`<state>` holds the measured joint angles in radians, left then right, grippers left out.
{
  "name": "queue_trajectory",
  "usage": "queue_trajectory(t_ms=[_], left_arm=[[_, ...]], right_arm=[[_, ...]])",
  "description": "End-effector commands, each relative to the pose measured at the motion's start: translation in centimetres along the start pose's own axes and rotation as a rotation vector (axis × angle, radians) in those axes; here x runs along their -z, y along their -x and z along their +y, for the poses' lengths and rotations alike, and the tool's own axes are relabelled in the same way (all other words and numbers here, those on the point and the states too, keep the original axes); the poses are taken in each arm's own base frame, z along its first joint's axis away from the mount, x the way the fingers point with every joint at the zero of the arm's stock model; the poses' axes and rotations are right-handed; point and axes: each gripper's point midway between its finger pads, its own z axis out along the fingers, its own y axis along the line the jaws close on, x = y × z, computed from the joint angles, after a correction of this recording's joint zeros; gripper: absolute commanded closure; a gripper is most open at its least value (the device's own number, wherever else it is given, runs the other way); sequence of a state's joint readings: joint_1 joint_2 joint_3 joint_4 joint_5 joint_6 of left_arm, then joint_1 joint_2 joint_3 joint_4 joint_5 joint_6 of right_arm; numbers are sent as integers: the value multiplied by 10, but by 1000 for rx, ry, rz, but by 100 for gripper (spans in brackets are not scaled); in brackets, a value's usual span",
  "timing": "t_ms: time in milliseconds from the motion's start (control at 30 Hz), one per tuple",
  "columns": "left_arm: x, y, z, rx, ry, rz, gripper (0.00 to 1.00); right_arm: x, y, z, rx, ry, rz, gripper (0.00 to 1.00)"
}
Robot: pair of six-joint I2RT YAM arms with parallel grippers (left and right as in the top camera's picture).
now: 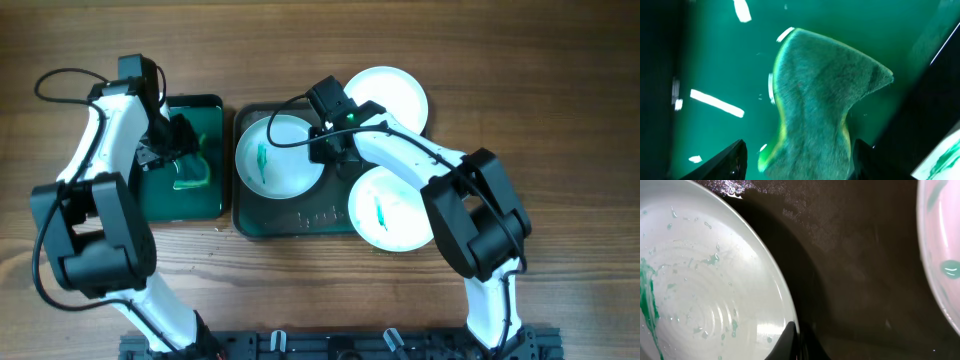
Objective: Clean dirty plates on tray and stack at the side
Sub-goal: 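Hold the left plate with the right gripper and scrub it with the sponge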
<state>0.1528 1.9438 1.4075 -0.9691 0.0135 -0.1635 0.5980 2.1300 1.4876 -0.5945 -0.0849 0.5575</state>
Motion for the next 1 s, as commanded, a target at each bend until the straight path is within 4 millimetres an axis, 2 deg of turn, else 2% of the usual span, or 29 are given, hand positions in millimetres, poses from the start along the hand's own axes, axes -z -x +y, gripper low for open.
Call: queue_trajectory(t_ms=[0,100,200,333,400,533,600,667,767,967], left_arm=[[-18,-4,-14,-85,-66,56,42],[-31,-6,-12,-83,-57,85,62],[-34,-4,-13,-83,-55,80,96],[-32,-3,-12,-83,-52,72,96],[-22,-3,-12,-79,-55,59,96],[30,6,-21,-61,-109,-49,96],[59,7,-35,-26,-173,-104,96],[74,2,-53,-34,-223,-126,96],[69,-8,-83,-71,-234,-109,96],[36,-20,-132,-137,-239,-71,96]], right_arm=[[-17,-11,-15,-22,-61,35,96],[-17,-11,-15,-21,-62,35,96],[-17,-11,-16,-22,-62,36,96],[-17,-11,-16,-20,-62,36,96],[-17,-12,-16,5,-63,39,95],[-17,-11,-17,-1,-63,38,96],[-17,-13,-15,-1,-50,47,96],[-16,-15,-10,-13,-8,69,96],[-15,-16,-9,-38,48,104,96],[-12,-19,-14,-41,78,147,96]])
